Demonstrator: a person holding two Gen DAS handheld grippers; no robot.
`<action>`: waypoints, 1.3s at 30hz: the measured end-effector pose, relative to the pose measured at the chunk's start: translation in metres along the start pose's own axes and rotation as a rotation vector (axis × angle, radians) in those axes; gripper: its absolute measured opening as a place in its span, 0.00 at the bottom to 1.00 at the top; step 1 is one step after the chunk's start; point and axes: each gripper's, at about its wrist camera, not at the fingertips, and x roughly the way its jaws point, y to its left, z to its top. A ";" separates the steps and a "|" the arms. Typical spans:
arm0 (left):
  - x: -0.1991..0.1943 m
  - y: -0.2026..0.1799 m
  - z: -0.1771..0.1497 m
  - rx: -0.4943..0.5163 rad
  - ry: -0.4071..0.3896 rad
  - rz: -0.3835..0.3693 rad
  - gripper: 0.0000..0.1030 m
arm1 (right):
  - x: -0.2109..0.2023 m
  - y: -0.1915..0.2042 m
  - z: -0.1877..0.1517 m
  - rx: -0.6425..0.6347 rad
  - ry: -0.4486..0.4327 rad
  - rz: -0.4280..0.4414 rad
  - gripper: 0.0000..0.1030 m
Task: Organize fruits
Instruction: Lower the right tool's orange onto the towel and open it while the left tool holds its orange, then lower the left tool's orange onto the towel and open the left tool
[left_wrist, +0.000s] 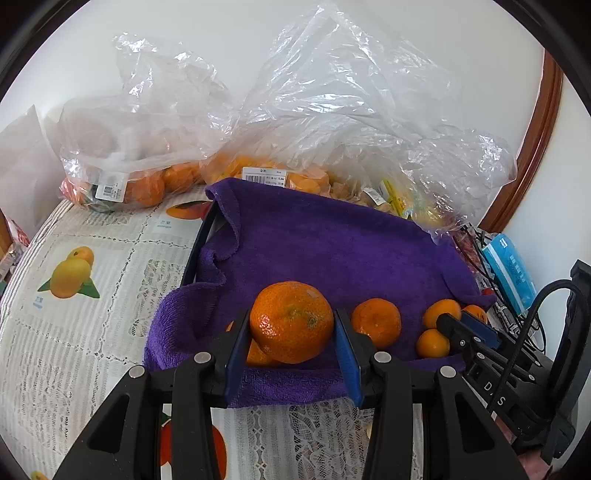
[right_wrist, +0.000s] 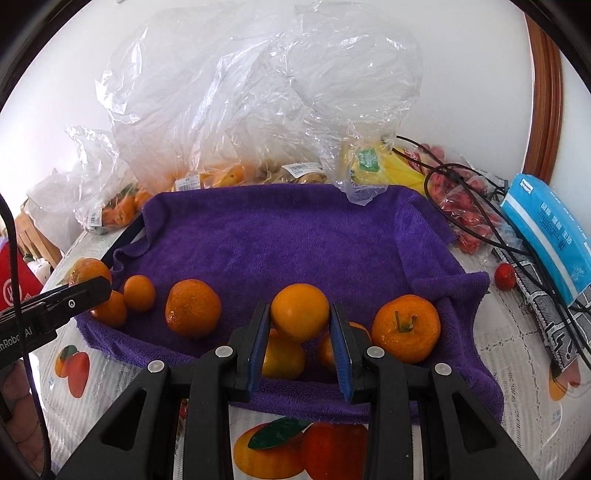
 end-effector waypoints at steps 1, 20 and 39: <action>0.000 0.000 0.000 -0.001 0.001 -0.005 0.40 | 0.000 0.001 0.000 -0.001 0.000 -0.001 0.32; -0.005 -0.009 -0.003 0.011 -0.041 -0.050 0.40 | -0.019 -0.008 0.006 0.060 -0.038 0.018 0.38; 0.011 -0.016 -0.012 -0.003 -0.025 -0.052 0.44 | -0.026 -0.005 0.003 0.049 -0.045 0.016 0.40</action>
